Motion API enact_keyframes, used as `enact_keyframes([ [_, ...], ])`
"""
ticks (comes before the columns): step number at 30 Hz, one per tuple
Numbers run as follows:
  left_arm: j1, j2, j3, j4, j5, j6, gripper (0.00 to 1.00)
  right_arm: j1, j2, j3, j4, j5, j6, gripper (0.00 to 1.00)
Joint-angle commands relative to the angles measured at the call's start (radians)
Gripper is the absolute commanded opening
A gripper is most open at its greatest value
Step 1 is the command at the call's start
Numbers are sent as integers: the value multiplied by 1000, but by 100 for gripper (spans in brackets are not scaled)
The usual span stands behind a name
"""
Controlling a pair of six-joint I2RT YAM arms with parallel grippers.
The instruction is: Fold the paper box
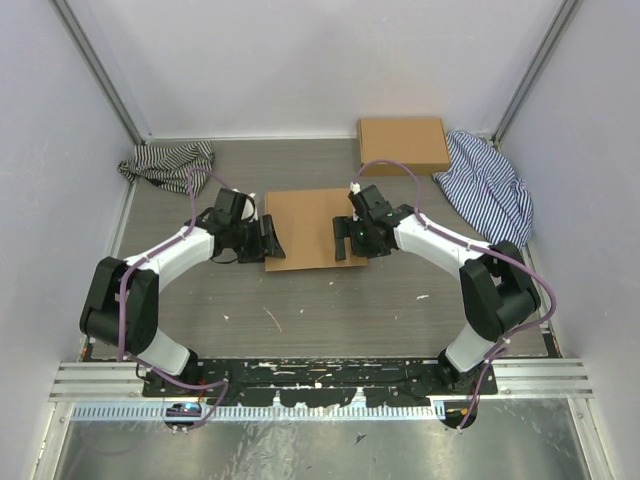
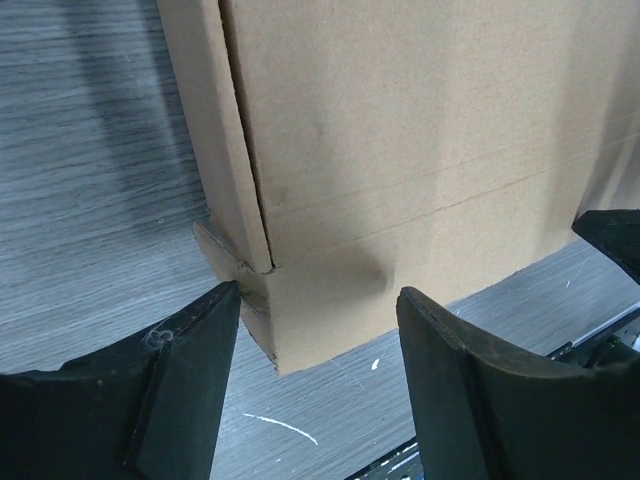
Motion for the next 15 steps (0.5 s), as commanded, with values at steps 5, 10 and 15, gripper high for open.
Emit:
enact_keyframes([
  [5, -5, -15, 10, -23, 47, -4, 70, 7, -67, -22, 9, 11, 16, 91],
  [10, -7, -43, -4, -54, 60, -11, 69, 8, -107, -33, -9, 4, 24, 92],
  [15, -9, -84, -36, -76, 41, -11, 69, 8, -146, -50, -26, -1, 18, 93],
])
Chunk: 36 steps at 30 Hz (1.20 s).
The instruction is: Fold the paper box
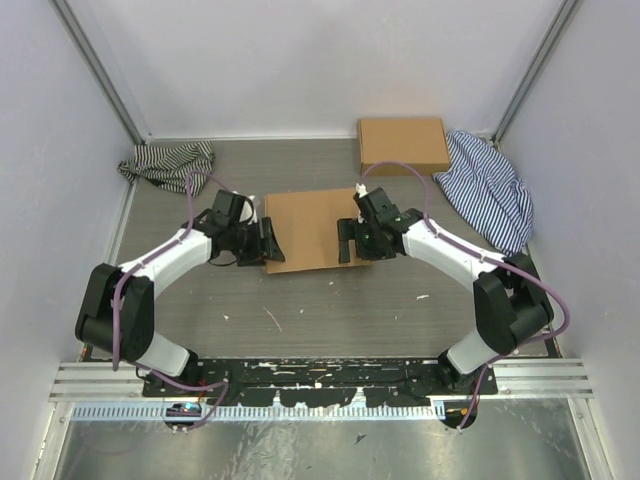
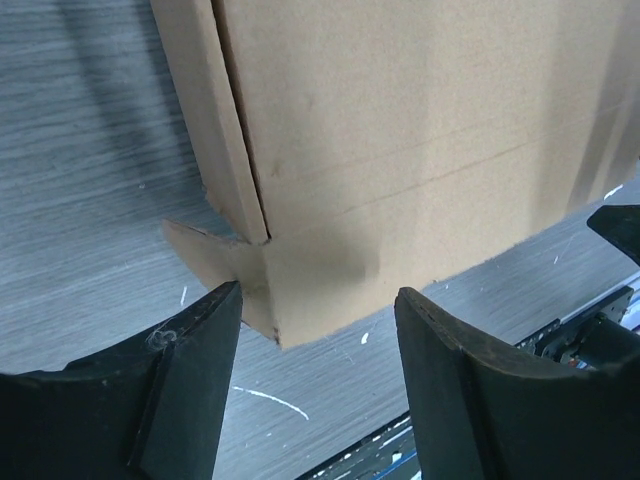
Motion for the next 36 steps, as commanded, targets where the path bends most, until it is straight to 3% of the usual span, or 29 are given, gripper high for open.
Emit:
enact_keyframes([
  [1, -9, -60, -35, -39, 10, -8, 69, 8, -67, -5, -7, -6, 6, 93],
  [17, -60, -23, -40, -38, -49, -1, 69, 13, -28, -29, 39, -22, -6, 94],
  [25, -62, -56, -7, -93, -169, 18, 71, 13, -23, -23, 32, 0, -20, 95],
  [36, -65, -96, 24, -71, -202, 34, 72, 13, -40, -25, 33, 18, -16, 95],
])
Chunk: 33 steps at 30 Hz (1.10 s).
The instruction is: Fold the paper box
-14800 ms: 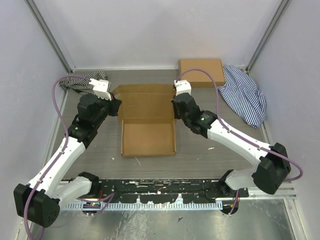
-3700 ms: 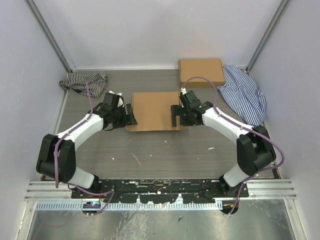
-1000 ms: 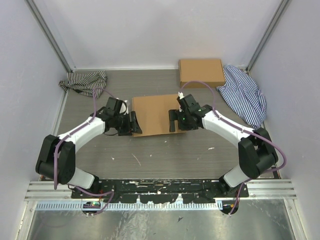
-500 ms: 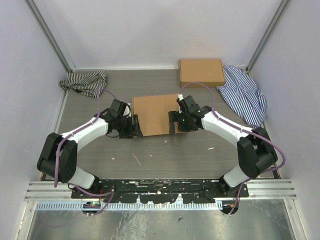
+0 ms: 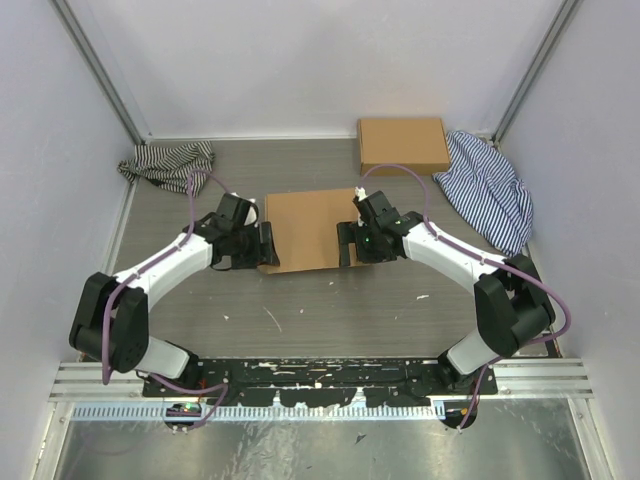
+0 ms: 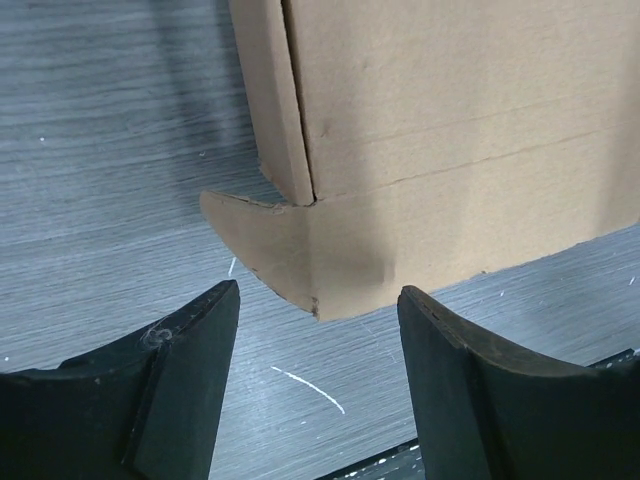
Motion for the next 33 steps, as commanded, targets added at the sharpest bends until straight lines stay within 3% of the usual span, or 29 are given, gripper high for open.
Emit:
enact_keyframes([
  [1, -5, -39, 32, 30, -17, 21, 72, 5, -16, 3, 31, 16, -6, 95],
  [10, -28, 9, 33, 78, 24, 20, 71, 5, -15, 0, 47, -32, -1, 95],
  [16, -62, 14, 41, 66, 57, 3, 70, 5, -14, 2, 50, -89, 6, 88],
  [33, -70, -59, 133, -94, 60, 4, 67, 6, -75, 61, -43, -75, 8, 79],
])
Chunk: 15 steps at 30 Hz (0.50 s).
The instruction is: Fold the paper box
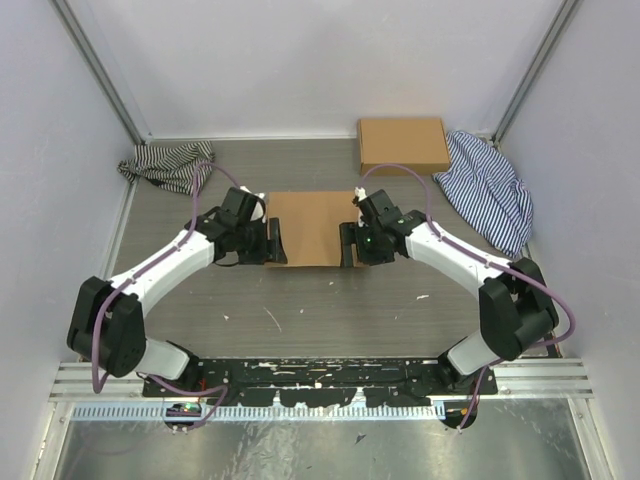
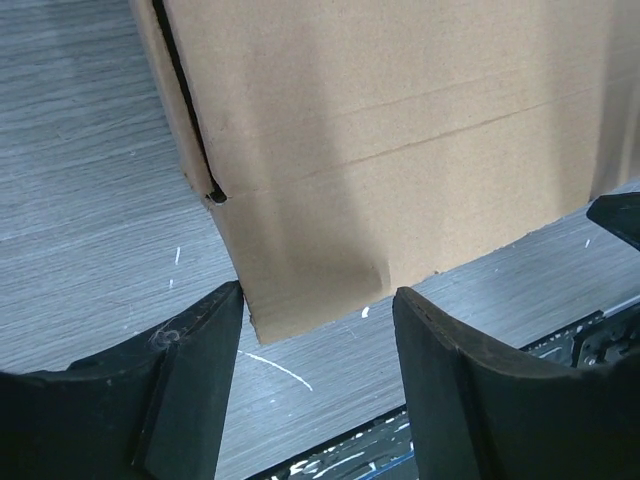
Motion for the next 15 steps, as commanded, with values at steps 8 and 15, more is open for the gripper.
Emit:
enact_keyframes([
  [8, -9, -8, 50, -34, 12, 12, 67, 6, -40, 42, 12, -7, 1, 79],
  [15, -9, 45, -17, 41, 13, -5, 66, 6, -15, -1, 70, -2, 2, 79],
])
